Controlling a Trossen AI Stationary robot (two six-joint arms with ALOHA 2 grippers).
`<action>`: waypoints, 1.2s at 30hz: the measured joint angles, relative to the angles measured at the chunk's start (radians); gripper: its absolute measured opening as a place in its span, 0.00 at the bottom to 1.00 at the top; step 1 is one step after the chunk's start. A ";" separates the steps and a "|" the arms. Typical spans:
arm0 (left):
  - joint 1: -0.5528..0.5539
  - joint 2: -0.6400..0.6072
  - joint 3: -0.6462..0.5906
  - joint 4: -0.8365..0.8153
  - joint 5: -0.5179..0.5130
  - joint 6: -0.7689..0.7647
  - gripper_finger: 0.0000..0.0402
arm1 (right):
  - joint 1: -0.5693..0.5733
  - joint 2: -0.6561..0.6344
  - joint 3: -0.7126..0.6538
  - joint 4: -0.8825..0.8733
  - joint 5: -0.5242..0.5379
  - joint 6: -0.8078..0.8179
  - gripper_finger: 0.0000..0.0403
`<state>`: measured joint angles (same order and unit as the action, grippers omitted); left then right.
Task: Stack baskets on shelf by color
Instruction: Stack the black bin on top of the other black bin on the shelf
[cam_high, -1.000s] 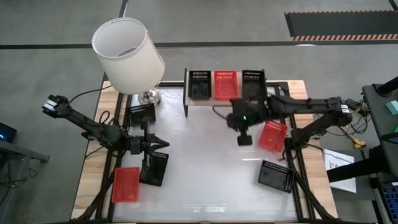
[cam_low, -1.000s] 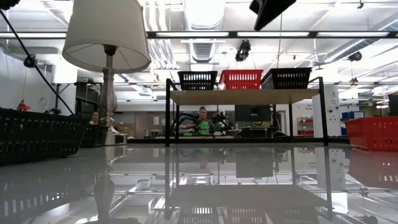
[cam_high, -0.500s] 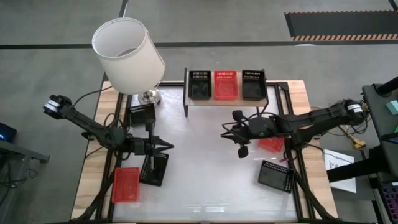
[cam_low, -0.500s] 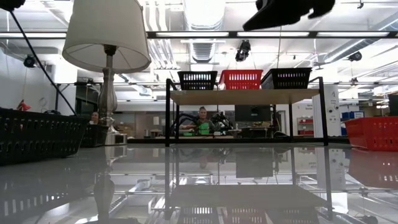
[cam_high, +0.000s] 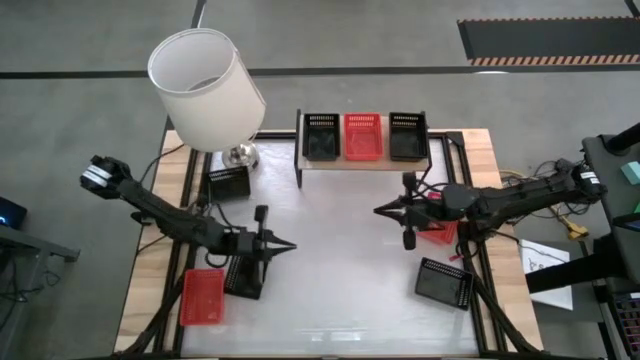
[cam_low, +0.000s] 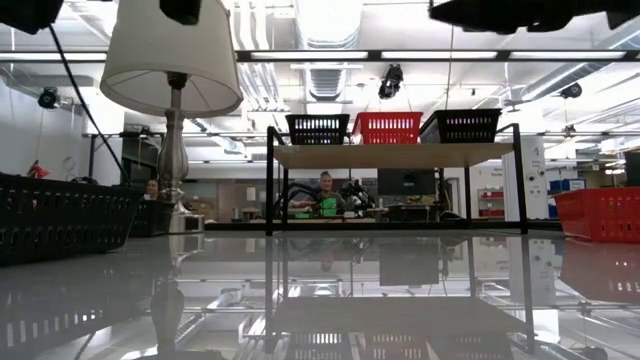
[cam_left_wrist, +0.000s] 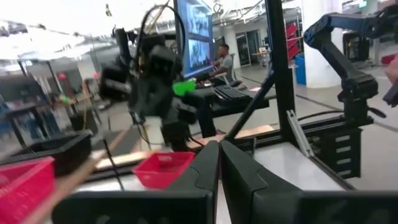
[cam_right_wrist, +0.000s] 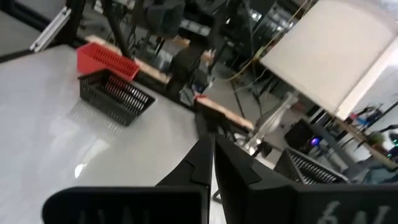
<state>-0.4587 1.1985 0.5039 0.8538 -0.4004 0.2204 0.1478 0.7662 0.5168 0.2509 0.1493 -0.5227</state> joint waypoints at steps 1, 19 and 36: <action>0.000 0.027 0.009 0.020 0.000 -0.010 0.00 | 0.000 -0.020 -0.013 0.005 0.000 -0.003 0.02; -0.039 0.227 0.493 -0.809 0.001 -0.456 0.00 | 0.000 -0.122 -0.079 0.015 -0.045 -0.005 0.02; -0.170 0.429 0.813 -1.837 0.408 -0.741 0.00 | 0.000 -0.122 -0.080 0.007 -0.045 -0.002 0.02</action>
<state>-0.6286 1.6271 1.3170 -0.9832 0.0080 -0.5203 0.1478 0.6445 0.4370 0.2577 0.1047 -0.5247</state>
